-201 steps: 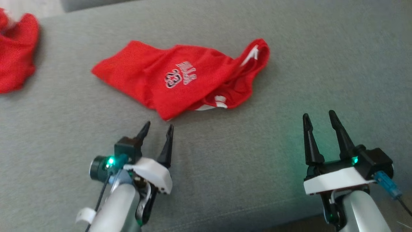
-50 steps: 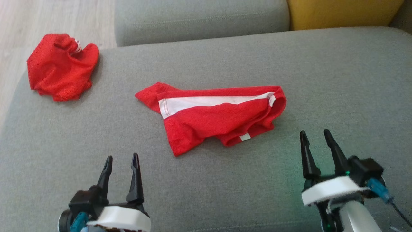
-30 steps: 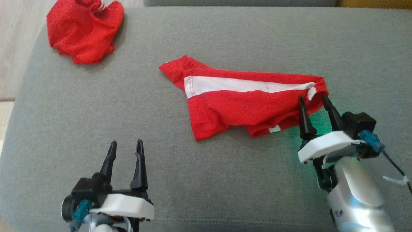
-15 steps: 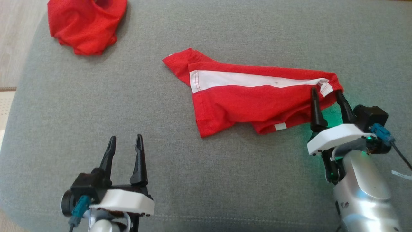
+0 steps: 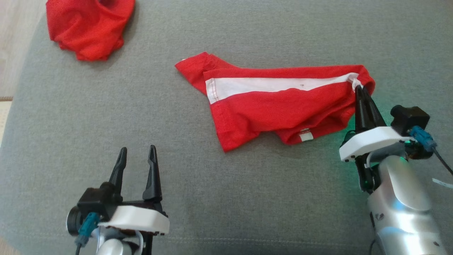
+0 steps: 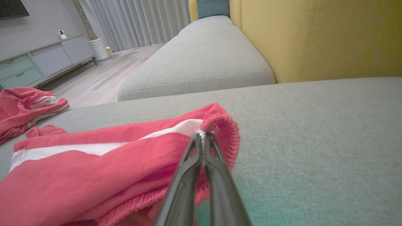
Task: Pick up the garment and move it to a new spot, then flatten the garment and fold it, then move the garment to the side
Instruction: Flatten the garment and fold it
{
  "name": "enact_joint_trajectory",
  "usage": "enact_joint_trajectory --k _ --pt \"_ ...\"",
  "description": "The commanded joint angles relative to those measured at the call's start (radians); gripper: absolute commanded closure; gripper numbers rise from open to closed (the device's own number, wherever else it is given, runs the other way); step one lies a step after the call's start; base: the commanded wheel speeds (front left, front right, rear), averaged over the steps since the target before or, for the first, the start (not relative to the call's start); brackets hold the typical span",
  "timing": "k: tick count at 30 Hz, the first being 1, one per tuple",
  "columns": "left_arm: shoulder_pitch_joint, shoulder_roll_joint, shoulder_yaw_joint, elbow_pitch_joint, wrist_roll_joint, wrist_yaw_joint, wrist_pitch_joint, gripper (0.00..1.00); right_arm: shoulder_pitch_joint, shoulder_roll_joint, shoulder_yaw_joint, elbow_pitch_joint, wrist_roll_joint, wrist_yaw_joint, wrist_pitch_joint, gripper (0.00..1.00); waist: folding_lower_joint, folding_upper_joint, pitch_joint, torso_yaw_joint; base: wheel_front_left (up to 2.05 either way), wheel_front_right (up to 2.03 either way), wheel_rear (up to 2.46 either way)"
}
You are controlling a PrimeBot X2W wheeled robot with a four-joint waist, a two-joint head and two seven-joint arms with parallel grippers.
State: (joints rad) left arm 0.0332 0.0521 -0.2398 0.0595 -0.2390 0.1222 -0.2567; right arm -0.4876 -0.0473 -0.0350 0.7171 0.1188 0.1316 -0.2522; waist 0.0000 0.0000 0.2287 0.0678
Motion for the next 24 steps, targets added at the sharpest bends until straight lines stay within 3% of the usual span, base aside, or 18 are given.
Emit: enact_joint_trajectory --k 1,12,24 --pt "-0.045 -0.002 0.035 -0.026 0.007 -0.008 -0.005 0.0 -0.013 -0.003 0.033 -0.046 -0.014 -0.001 -0.01 1.0 0.0 0.0 -0.005 -0.009 0.0 0.0 0.0" --pt "-0.2 -0.002 -0.075 0.105 -0.085 -0.057 0.01 0.0 0.117 -0.003 0.159 -0.191 -0.023 -0.001 -0.01 1.0 0.0 0.0 -0.025 -0.083 0.0 0.0 0.0" --pt "-0.51 -0.002 -0.093 0.464 -0.291 -0.076 0.198 0.0 0.137 -0.003 0.25 -0.266 0.019 -0.001 -0.01 1.0 0.0 0.0 0.016 -0.163 0.0 0.0 0.0"
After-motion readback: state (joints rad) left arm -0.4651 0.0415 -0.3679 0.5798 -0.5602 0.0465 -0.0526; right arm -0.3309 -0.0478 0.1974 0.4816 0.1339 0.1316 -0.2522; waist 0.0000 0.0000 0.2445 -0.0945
